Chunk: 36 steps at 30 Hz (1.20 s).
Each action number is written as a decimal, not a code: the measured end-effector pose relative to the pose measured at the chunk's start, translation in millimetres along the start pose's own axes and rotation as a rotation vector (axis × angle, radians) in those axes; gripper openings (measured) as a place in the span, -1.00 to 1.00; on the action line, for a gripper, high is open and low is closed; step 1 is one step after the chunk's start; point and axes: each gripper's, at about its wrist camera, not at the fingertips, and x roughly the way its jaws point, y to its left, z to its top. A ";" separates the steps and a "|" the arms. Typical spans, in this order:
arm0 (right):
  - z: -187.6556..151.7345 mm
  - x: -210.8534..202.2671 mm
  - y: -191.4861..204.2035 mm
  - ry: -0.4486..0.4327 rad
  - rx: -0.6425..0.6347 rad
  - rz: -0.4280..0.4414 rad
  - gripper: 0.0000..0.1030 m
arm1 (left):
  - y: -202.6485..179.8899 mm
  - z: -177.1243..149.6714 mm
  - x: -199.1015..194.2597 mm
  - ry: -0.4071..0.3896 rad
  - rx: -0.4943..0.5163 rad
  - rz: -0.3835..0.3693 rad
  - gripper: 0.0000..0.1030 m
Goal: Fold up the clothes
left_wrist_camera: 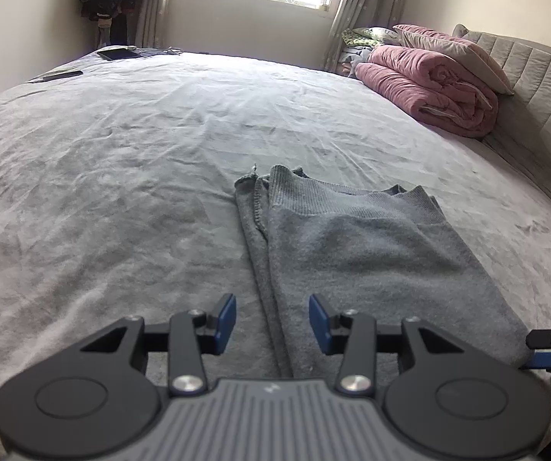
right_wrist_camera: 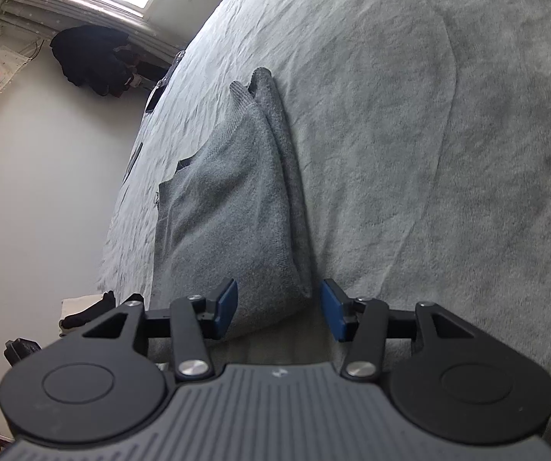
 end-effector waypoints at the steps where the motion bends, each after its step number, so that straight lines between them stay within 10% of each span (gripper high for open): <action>1: -0.5 0.2 -0.1 0.001 0.004 0.001 0.01 | 0.4 0.1 -0.7 -0.001 -0.001 0.000 -0.16; 7: 0.2 5.6 1.8 0.000 0.026 0.012 0.01 | -5.5 -2.9 -2.5 0.002 0.027 -0.019 -0.14; 11: 2.3 4.0 3.3 -0.015 0.038 0.039 -0.54 | -5.7 -1.1 -7.1 0.001 0.014 -0.076 -0.12; 25: 10.7 -2.0 8.0 -0.068 0.090 0.141 -0.65 | -53.0 -22.1 -31.8 -0.044 0.337 -0.332 0.06; 36: 31.3 9.4 22.0 -0.096 0.149 0.222 -0.66 | -104.1 -54.5 -18.5 -0.037 0.649 -0.262 0.14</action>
